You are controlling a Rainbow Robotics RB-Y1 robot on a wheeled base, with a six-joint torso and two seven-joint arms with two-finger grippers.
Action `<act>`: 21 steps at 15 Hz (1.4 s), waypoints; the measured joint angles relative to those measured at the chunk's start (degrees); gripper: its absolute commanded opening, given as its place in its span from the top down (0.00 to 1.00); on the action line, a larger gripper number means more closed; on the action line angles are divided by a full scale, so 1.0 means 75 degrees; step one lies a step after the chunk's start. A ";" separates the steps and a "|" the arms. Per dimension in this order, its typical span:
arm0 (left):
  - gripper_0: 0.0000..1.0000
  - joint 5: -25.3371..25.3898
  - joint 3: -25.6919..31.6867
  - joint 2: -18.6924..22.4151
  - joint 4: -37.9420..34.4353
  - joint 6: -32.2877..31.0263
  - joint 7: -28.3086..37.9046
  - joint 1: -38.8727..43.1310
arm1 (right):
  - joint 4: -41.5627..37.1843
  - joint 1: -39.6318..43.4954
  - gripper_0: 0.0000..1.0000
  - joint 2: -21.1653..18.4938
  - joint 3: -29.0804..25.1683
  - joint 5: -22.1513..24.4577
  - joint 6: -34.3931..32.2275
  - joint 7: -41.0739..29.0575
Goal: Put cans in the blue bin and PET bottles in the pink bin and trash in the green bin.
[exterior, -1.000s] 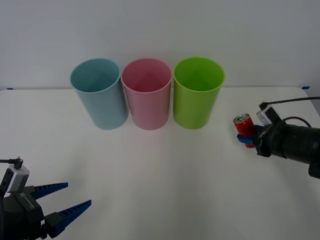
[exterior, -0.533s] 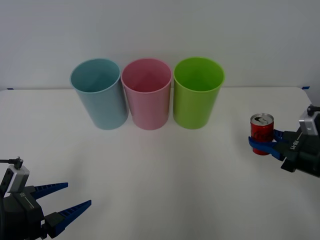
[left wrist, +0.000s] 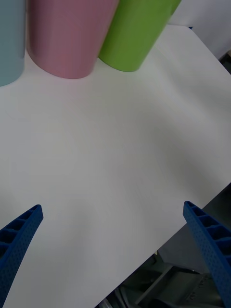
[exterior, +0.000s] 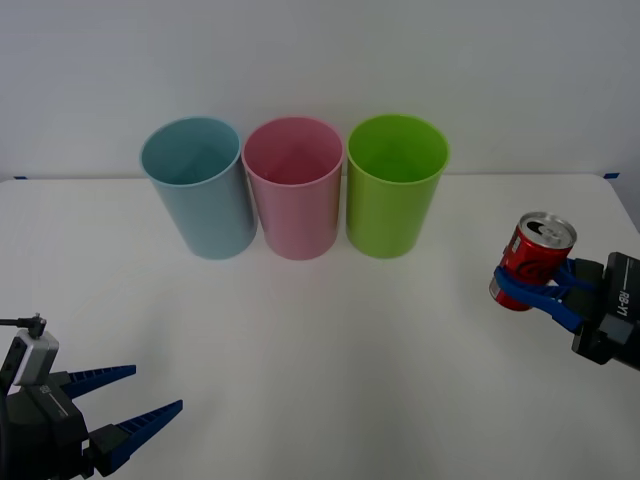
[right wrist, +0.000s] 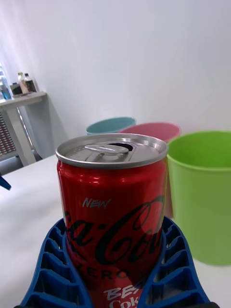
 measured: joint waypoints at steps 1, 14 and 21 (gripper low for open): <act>0.00 0.0000 0.0000 0.0000 0.0000 0.0000 0.0000 0.0000 | -0.0354 -0.0088 1.00 0.0158 0.0023 0.0110 0.0201 -0.0074; 0.00 0.0000 0.0000 0.0000 0.0000 0.0000 -0.0001 0.0000 | -0.0949 -0.3622 1.00 0.0417 0.2911 0.3978 0.3121 -0.3795; 0.00 0.0000 0.0000 0.0000 0.0000 0.0000 -0.0001 0.0000 | 0.2044 -0.6464 1.00 0.1308 0.4743 0.5631 0.4479 -0.4303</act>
